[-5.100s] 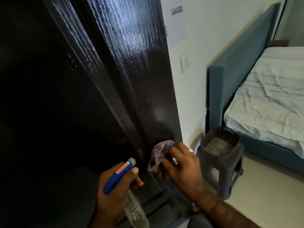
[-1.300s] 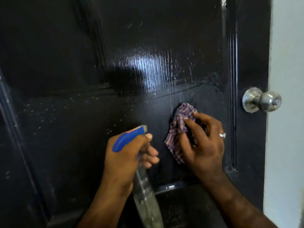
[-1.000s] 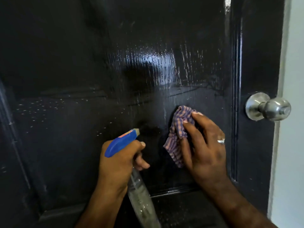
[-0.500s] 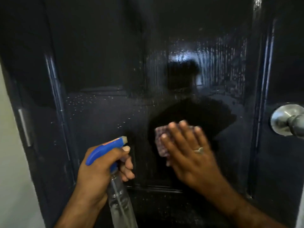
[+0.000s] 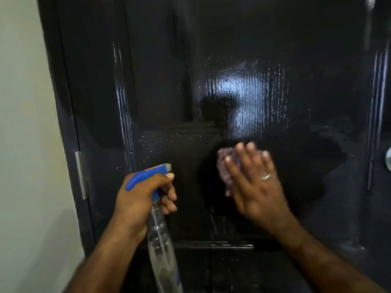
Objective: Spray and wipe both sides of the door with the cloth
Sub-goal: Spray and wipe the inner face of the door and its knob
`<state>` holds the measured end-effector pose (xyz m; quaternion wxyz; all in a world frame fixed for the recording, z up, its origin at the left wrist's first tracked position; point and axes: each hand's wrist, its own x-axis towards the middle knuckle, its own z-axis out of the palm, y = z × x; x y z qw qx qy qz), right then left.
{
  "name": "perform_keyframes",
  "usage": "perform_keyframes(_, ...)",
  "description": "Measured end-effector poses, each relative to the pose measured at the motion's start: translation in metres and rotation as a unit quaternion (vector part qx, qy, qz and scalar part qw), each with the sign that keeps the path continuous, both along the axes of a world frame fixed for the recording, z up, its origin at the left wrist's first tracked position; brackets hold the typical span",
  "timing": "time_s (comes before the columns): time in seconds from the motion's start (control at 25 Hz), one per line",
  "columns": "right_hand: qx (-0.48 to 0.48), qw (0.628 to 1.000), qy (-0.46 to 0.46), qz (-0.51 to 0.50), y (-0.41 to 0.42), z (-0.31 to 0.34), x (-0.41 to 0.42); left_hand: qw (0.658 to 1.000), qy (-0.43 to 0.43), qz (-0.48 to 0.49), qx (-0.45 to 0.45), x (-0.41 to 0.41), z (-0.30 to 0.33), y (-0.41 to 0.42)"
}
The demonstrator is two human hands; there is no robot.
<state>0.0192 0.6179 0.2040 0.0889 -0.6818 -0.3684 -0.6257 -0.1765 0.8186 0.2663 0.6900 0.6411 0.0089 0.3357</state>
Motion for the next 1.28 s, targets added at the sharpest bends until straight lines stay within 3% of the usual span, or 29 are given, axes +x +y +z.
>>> perform_keyframes(0.08,0.188,0.981,0.052,-0.014,0.003,0.034,0.005,1.0,-0.005,0.015,0.001,0.004,0.003,0.005)
perform_keyframes(0.12,0.237,0.969,0.07,-0.008,0.018,0.045,0.0,1.0,-0.014,0.024,0.005,0.007,0.004,0.005)
perform_keyframes(0.16,0.229,0.971,0.074,0.01,0.035,0.048,-0.005,0.999,-0.023,0.035,0.008,0.012,0.004,0.003)
perform_keyframes(0.24,0.083,0.994,0.05,0.048,0.06,0.021,-0.011,0.998,-0.029,0.063,0.009,0.022,0.002,0.002)
perform_keyframes(0.32,-0.074,0.996,0.018,0.045,0.053,-0.016,-0.012,0.997,-0.02,0.073,-0.002,0.027,-0.003,0.004)
perform_keyframes(0.36,-0.104,0.994,-0.001,0.033,0.039,-0.024,-0.009,0.998,-0.016,0.065,-0.005,0.028,-0.005,0.006)
perform_keyframes(0.44,-0.066,0.997,-0.019,0.026,0.018,-0.014,-0.003,0.999,-0.007,0.049,-0.004,0.026,-0.006,0.011)
perform_keyframes(0.52,0.046,0.999,0.008,0.007,0.022,0.015,0.0,0.999,-0.001,0.044,0.004,0.022,-0.006,0.019)
perform_keyframes(0.64,0.139,0.989,0.048,0.016,0.073,0.051,-0.017,0.998,-0.009,0.053,0.023,0.016,-0.007,0.032)
perform_keyframes(0.84,-0.106,0.993,-0.006,0.051,0.098,-0.004,-0.026,0.997,-0.022,0.076,0.009,0.013,0.0,0.052)
perform_keyframes(0.92,-0.092,0.994,-0.029,0.043,0.071,0.001,-0.019,0.996,-0.024,0.083,0.004,0.01,0.0,0.058)
perform_keyframes(1.08,0.115,0.993,0.029,0.007,0.077,0.063,-0.016,0.995,-0.031,0.097,0.012,0.006,-0.001,0.066)
perform_keyframes(1.12,0.127,0.991,0.04,0.013,0.096,0.071,-0.024,0.995,-0.032,0.098,0.012,0.007,0.0,0.065)
perform_keyframes(1.2,0.057,0.997,0.03,0.048,0.132,0.059,-0.037,0.994,-0.035,0.105,0.005,0.01,0.001,0.065)
perform_keyframes(1.28,-0.093,0.994,0.01,0.062,0.145,0.018,-0.042,0.993,-0.037,0.114,-0.011,0.011,0.001,0.069)
